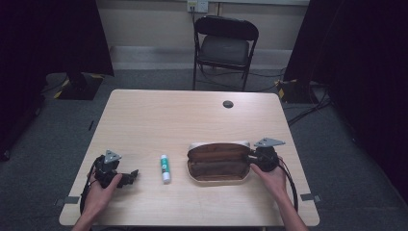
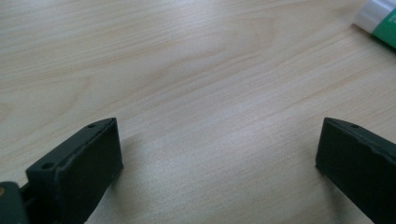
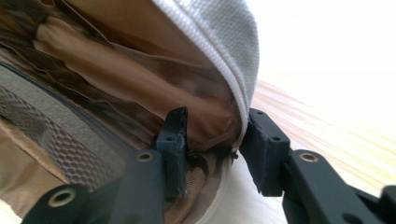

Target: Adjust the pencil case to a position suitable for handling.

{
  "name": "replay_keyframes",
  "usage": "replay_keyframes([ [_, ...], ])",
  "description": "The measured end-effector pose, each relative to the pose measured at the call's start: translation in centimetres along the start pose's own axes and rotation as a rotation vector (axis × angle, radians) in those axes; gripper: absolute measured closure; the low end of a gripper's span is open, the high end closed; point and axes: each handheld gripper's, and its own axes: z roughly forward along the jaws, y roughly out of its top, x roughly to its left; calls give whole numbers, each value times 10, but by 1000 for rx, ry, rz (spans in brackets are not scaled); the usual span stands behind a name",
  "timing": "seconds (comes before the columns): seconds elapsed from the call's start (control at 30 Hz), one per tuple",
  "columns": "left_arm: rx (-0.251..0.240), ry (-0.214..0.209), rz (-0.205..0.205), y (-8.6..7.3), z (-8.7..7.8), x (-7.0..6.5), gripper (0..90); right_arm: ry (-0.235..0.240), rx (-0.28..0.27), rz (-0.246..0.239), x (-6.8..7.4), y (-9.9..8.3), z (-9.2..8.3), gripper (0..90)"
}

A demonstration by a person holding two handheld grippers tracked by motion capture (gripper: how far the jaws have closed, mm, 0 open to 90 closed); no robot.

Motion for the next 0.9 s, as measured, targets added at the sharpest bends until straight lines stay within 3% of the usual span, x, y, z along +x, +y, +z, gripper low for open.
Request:
replay_keyframes([
  [0.3, 1, 0, 1, 0, 0, 0, 0, 39, 15, -27, 19, 4, 1, 589],
  [0.37, 0, 1, 1, 0, 0, 0, 0, 39, 9, -44, 22, 4, 1, 577],
  [0.9, 0, 1, 1, 0, 0, 0, 0, 78, 5, -42, 34, 4, 1, 504],
])
